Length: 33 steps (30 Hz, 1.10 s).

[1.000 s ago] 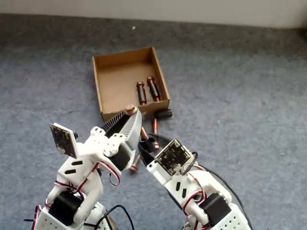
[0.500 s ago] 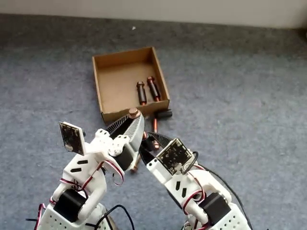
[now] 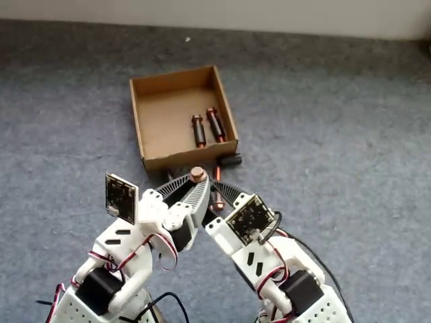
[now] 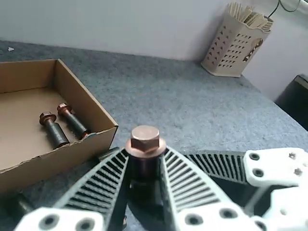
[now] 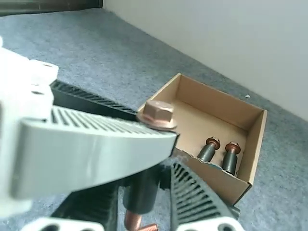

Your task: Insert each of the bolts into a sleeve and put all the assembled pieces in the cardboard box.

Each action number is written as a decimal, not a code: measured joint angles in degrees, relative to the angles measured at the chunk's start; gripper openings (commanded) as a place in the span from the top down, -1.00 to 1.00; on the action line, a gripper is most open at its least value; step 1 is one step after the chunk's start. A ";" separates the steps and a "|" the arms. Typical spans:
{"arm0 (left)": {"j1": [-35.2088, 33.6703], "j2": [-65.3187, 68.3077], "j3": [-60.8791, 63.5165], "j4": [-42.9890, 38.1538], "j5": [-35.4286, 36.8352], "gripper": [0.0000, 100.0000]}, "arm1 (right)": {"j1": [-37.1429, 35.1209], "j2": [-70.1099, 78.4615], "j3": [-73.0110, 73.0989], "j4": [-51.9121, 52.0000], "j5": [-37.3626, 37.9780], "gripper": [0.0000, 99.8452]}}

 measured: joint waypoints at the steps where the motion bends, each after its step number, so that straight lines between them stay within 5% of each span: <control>1: 0.26 0.00 0.00 0.44 -0.09 0.70 | 0.00 0.09 0.00 0.00 0.00 0.99; 6: 0.53 -0.09 -0.35 3.16 -0.35 0.46 | 1.14 0.09 0.09 0.00 -1.14 0.99; 19: -4.04 0.26 -7.30 11.69 -1.05 0.52 | 4.31 0.00 -0.09 -0.70 -2.73 0.99; 24: -13.80 0.26 -8.97 16.62 -3.34 0.97 | 7.65 0.00 1.41 1.14 -2.73 0.99; 33: -34.64 0.26 -3.78 17.41 -3.43 0.99 | 10.11 0.79 1.41 8.79 -2.73 0.99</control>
